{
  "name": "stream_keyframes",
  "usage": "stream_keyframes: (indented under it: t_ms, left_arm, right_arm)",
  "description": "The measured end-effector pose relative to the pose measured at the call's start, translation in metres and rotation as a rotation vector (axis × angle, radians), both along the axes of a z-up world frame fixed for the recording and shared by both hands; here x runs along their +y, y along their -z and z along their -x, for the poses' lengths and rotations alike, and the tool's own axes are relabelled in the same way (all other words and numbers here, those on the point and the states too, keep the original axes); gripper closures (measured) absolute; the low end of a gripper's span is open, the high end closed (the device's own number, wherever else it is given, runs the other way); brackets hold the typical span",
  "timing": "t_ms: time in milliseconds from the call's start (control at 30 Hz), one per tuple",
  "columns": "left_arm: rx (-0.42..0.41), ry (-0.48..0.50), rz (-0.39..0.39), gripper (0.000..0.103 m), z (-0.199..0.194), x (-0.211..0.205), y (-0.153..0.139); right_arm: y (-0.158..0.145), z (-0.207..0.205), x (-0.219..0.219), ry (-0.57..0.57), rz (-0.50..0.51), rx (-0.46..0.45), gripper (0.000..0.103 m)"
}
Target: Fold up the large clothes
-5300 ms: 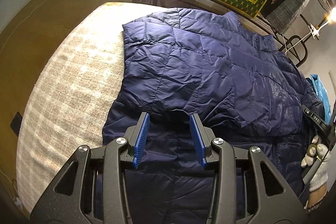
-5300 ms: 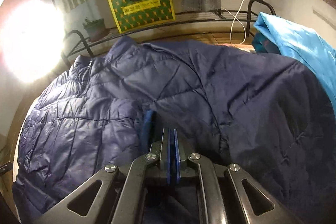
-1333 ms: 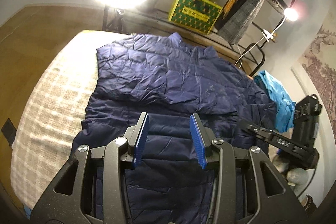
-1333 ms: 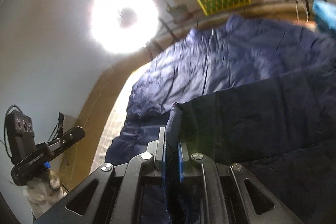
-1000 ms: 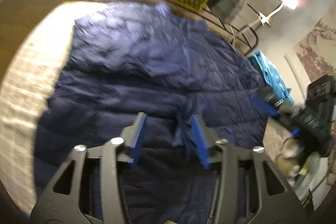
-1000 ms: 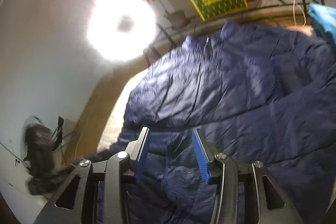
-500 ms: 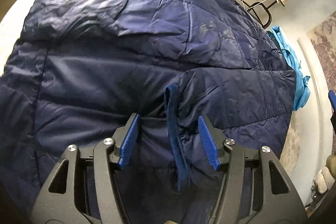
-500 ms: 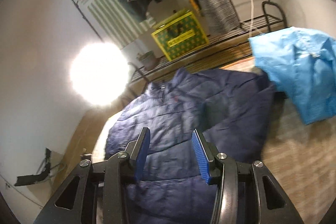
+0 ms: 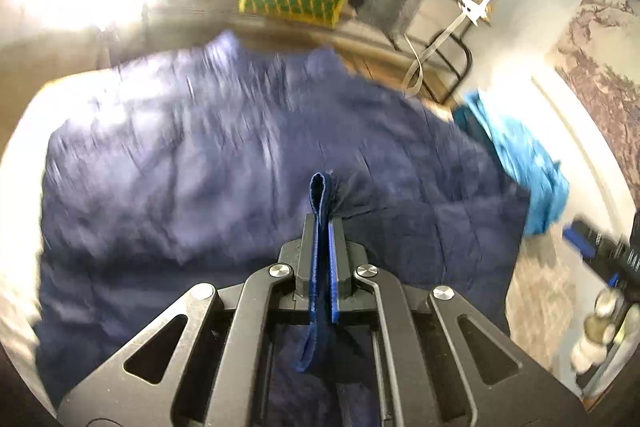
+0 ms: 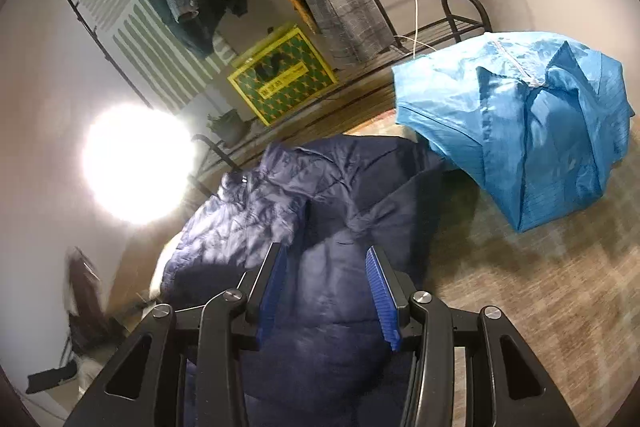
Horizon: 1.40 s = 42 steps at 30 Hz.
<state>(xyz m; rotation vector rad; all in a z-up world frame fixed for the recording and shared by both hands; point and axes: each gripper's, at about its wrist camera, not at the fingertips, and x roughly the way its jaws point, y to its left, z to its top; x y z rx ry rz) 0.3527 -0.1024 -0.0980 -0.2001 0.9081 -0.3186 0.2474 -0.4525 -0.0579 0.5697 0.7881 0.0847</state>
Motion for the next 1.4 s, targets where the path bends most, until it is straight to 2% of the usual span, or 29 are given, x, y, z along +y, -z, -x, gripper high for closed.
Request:
stream_keyframes:
  t_ms: [67, 167, 200, 267, 300, 367, 467, 500, 667, 767, 967, 1067, 1133, 1167, 1233, 1300, 1400]
  left_arm:
    - [-0.016, -0.023, 0.028, 0.101, -0.013, 0.014, -0.011]
    - [-0.029, -0.043, 0.151, 0.101, -0.019, 0.042, -0.028]
    - [-0.060, -0.028, 0.160, 0.101, -0.016, 0.044, -0.035]
    - [-0.141, -0.042, 0.030, 0.101, -0.016, 0.042, -0.043]
    - [-0.139, -0.060, 0.012, 0.101, -0.023, 0.049, -0.041]
    - [-0.095, -0.113, 0.040, 0.101, -0.041, 0.070, -0.032]
    - [-0.075, -0.211, -0.007, 0.101, -0.060, 0.098, -0.015]
    - [-0.061, -0.234, -0.002, 0.101, -0.064, 0.106, -0.009]
    - [0.013, -0.344, -0.063, 0.101, -0.080, 0.141, 0.035]
    - [0.053, -0.384, -0.035, 0.101, -0.081, 0.156, 0.057]
    - [0.056, -0.349, -0.111, 0.101, -0.074, 0.144, 0.074]
    - [0.071, -0.349, -0.103, 0.101, -0.077, 0.146, 0.081]
    - [0.075, -0.341, -0.093, 0.101, -0.082, 0.148, 0.082]
    - [0.074, -0.336, -0.098, 0.101, -0.083, 0.148, 0.083]
    - [0.069, -0.320, -0.136, 0.101, -0.087, 0.145, 0.086]
    - [0.074, -0.300, -0.163, 0.101, -0.091, 0.143, 0.092]
    - [0.075, -0.289, -0.221, 0.095, -0.094, 0.140, 0.096]
  right_arm:
    - [0.008, -0.006, 0.001, 0.004, 0.005, 0.025, 0.058]
    - [0.018, -0.014, 0.000, 0.014, 0.010, 0.055, 0.058]
    - [0.021, -0.018, 0.000, 0.017, 0.008, 0.064, 0.058]
    - [0.025, -0.023, 0.001, 0.017, 0.012, 0.076, 0.058]
    - [0.028, -0.025, 0.002, 0.016, 0.020, 0.082, 0.058]
    - [0.033, -0.028, 0.004, 0.017, 0.032, 0.097, 0.058]
    - [0.039, -0.032, 0.004, 0.018, 0.050, 0.116, 0.058]
    - [0.041, -0.034, 0.002, 0.024, 0.056, 0.122, 0.058]
    - [0.052, -0.047, -0.009, 0.063, 0.039, 0.143, 0.058]
    - [0.064, -0.058, -0.006, 0.043, 0.053, 0.172, 0.058]
    - [0.092, -0.088, -0.002, 0.014, 0.099, 0.228, 0.058]
    - [0.102, -0.099, -0.001, 0.008, 0.085, 0.240, 0.059]
    - [0.107, -0.103, 0.003, -0.010, 0.091, 0.240, 0.071]
    - [0.108, -0.106, 0.006, -0.024, 0.100, 0.243, 0.073]
    - [0.110, -0.109, 0.012, -0.041, 0.133, 0.239, 0.082]
    - [0.111, -0.110, 0.019, -0.046, 0.169, 0.248, 0.086]
    - [0.110, -0.110, 0.028, -0.056, 0.222, 0.248, 0.090]
